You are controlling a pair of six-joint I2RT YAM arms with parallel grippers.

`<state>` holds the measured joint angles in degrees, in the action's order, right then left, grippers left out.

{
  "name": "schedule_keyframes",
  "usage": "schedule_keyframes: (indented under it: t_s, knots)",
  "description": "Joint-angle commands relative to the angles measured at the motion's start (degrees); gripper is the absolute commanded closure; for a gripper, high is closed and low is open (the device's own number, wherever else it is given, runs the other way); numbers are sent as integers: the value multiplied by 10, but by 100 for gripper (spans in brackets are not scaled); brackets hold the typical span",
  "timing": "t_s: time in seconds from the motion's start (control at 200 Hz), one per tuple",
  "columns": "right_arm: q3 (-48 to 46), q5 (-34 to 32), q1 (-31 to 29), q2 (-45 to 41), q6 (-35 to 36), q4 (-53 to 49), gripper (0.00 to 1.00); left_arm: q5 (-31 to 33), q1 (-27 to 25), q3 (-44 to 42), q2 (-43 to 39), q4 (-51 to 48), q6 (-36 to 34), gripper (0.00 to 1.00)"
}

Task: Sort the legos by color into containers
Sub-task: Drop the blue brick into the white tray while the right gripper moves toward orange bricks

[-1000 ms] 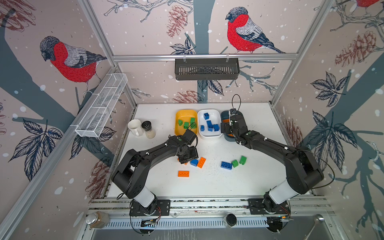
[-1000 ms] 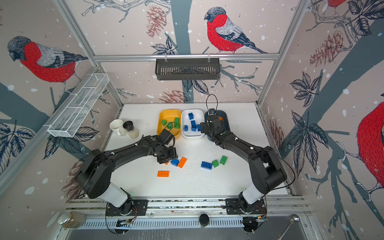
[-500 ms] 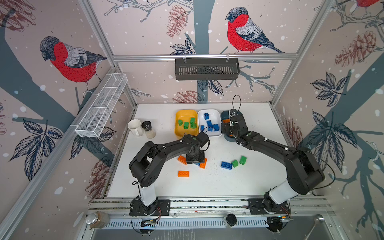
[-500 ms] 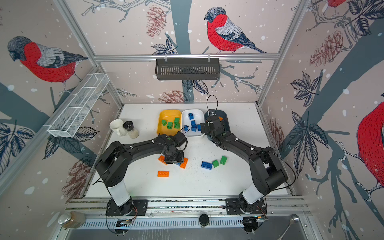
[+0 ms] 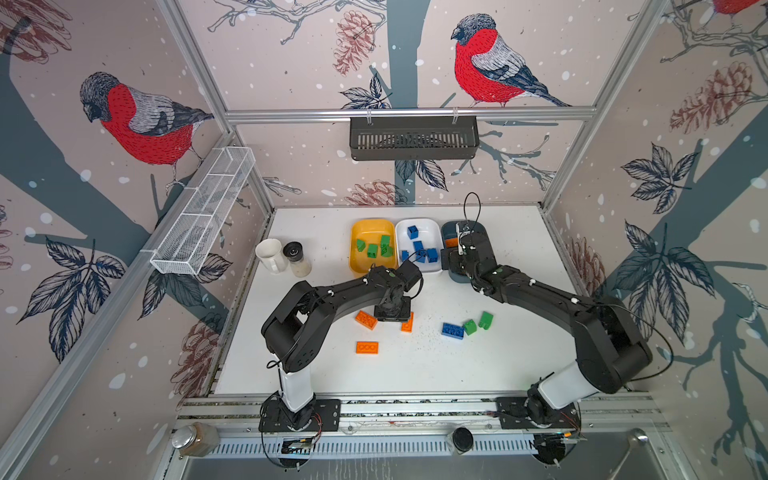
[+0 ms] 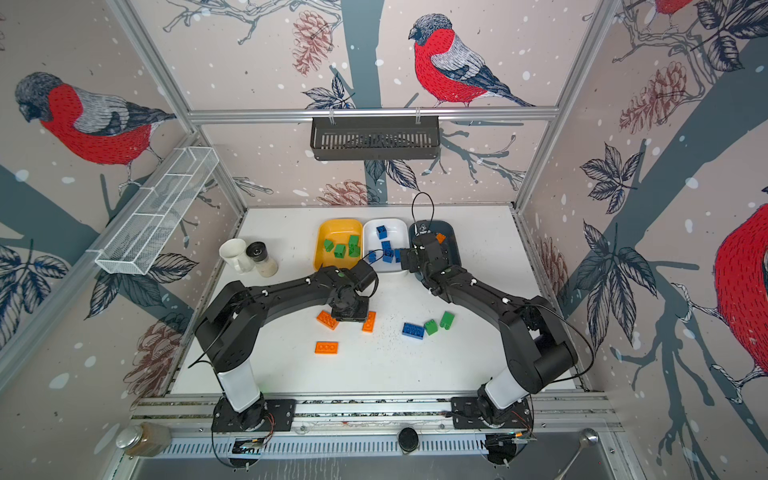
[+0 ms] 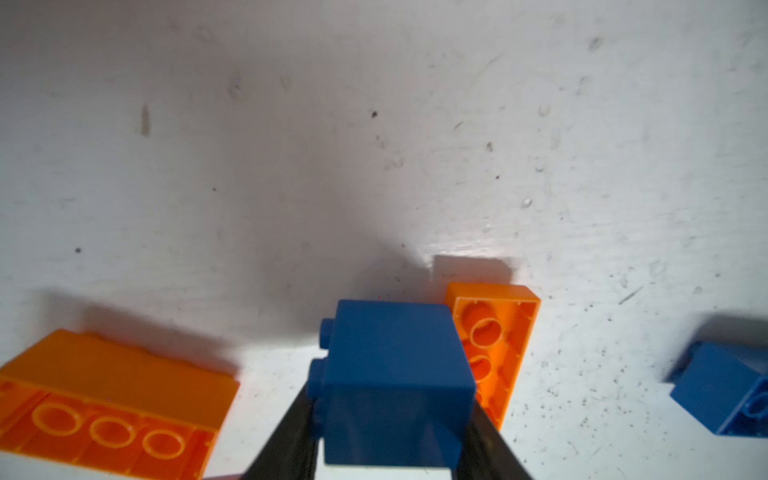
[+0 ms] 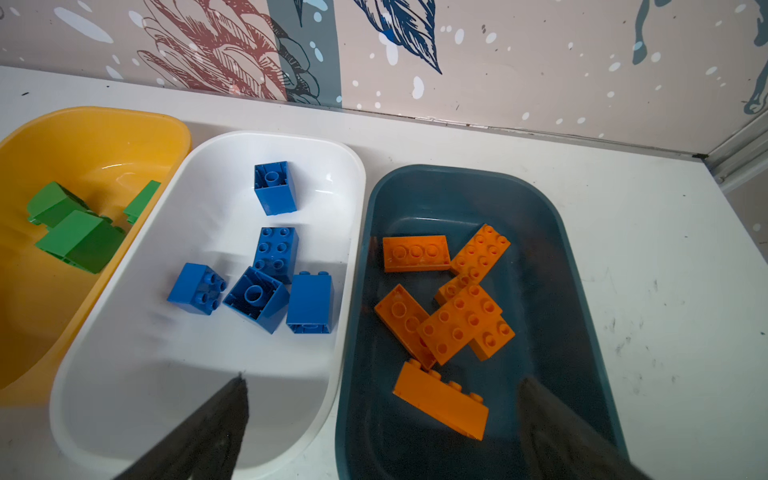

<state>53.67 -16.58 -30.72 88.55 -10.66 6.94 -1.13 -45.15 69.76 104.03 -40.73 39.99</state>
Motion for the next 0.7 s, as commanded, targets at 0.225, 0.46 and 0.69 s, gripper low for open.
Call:
schedule_keyframes:
  t_s: [0.225,0.46,0.69]
  knots:
    - [-42,38,-13,-40,20,0,1,-4,11,70,19,51,-62,61]
    - [-80,57,-21,-76,9,-3,1,-6,60,162,39,106,-82,62]
    - [-103,57,-29,-99,0,-18,0,-24,103,272,111,142,-104,61]
